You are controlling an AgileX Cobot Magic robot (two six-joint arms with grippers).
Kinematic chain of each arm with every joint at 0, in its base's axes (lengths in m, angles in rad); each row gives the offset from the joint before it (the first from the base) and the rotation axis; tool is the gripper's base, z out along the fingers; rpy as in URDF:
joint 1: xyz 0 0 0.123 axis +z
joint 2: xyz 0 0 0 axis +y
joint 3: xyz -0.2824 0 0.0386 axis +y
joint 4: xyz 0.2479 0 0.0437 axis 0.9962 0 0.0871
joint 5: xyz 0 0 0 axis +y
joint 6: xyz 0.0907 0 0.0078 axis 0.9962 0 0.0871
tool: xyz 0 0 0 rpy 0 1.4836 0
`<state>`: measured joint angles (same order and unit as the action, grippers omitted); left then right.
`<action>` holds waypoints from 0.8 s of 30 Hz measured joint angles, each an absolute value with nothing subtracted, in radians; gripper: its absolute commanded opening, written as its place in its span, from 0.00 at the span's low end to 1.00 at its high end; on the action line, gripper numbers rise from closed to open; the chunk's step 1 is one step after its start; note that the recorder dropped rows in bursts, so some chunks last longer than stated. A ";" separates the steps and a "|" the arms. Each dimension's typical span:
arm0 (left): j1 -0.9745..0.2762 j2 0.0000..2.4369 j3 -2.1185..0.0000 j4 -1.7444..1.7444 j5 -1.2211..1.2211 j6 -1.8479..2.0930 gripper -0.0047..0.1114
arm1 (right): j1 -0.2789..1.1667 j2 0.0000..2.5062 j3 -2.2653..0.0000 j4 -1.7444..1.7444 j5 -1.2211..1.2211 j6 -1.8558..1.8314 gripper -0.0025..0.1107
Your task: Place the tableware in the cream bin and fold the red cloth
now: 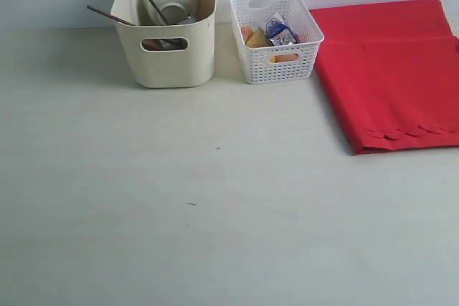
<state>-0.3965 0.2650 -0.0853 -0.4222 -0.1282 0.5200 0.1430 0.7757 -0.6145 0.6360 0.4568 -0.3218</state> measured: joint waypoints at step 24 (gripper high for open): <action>-0.058 0.007 -0.002 0.125 0.038 0.000 0.07 | 0.143 0.776 -0.614 0.636 0.470 -0.322 0.02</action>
<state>-0.0583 0.0066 -0.0022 0.1250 0.0381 0.0000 0.1430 0.7757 -0.6145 0.6360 0.4697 -0.3218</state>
